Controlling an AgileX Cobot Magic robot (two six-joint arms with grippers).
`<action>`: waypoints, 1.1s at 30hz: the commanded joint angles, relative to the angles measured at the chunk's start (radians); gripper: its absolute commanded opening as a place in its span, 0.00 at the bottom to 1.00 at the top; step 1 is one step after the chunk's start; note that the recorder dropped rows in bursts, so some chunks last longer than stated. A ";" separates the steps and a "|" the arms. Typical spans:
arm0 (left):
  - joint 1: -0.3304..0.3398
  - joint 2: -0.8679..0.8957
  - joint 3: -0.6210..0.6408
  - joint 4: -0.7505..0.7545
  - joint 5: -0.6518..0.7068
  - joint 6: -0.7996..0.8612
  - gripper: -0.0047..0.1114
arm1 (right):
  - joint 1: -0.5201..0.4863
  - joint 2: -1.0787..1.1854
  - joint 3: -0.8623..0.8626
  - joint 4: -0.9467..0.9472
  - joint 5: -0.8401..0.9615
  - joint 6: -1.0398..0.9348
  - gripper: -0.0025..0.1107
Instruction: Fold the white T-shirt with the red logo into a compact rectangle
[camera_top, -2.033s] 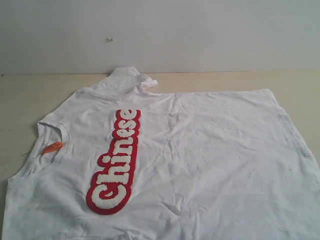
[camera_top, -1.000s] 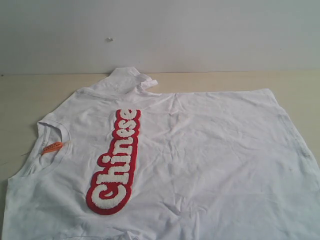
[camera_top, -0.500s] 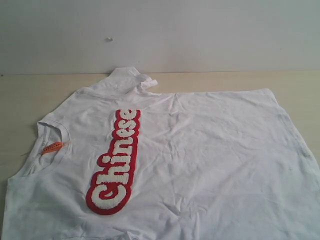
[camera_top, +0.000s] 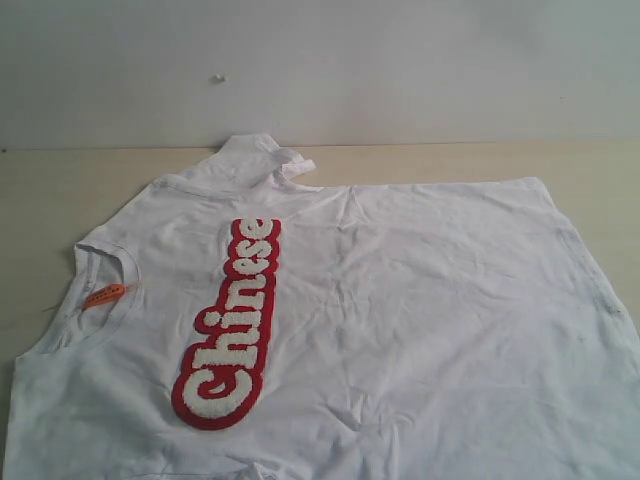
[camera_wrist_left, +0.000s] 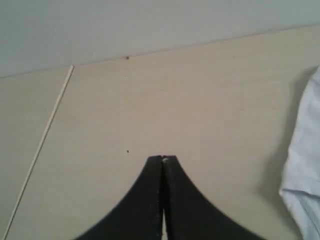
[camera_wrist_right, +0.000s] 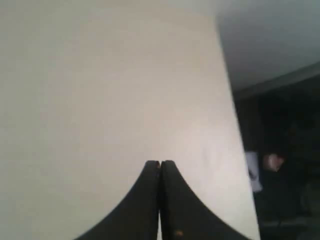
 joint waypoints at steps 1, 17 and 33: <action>-0.020 0.048 -0.058 -0.731 0.064 0.768 0.04 | 0.002 0.052 -0.168 0.394 0.259 -0.399 0.02; -0.277 0.139 -0.346 -1.532 0.932 2.556 0.06 | 0.002 -0.093 0.014 1.087 0.367 -1.781 0.10; -0.269 0.178 -0.190 -1.536 0.646 2.521 0.83 | 0.002 -0.111 0.218 0.969 0.042 -1.594 0.77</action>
